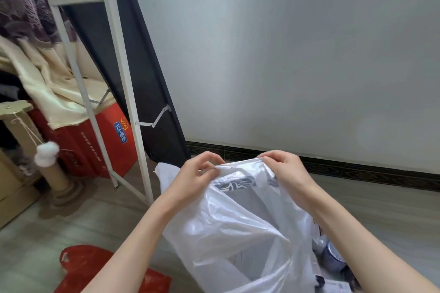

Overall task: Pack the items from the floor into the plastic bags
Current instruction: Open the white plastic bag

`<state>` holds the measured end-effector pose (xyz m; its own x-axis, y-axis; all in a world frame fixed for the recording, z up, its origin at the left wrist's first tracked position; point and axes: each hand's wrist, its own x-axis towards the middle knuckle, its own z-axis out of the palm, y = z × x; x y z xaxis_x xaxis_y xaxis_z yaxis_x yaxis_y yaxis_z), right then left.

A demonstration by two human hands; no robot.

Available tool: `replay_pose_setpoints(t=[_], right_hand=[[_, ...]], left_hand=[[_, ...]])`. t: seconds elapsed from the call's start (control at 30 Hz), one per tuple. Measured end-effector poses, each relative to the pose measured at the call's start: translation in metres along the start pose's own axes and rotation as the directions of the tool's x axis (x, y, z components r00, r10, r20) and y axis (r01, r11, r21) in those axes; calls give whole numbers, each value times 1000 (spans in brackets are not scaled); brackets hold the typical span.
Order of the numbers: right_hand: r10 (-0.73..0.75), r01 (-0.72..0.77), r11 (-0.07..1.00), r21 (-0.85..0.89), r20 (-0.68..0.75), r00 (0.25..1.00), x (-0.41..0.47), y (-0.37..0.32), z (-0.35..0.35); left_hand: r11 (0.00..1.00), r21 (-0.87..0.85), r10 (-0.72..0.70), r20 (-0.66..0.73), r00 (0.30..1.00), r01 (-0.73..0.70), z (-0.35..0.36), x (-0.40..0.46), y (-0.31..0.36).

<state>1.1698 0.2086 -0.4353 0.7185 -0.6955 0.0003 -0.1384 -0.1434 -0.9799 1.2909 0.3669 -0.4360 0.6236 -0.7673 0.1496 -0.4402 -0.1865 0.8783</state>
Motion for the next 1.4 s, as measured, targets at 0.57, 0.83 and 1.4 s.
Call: replay_pose_setpoints(t=[0.57,0.83,1.4], right_hand=[[199,-261,843,470,178,964,0,-16,7],[-139,152,985,-80,149,979,-11,-10,17],[-193,257,891,-374,199,961,-7,-8,-21]], left_hand=[[799,406,449,86,889,-443,28,0,3],[860,435,351,-127,928,-266,14,1,2],[984,178,54,-360,931,12,-26,-4,-6]])
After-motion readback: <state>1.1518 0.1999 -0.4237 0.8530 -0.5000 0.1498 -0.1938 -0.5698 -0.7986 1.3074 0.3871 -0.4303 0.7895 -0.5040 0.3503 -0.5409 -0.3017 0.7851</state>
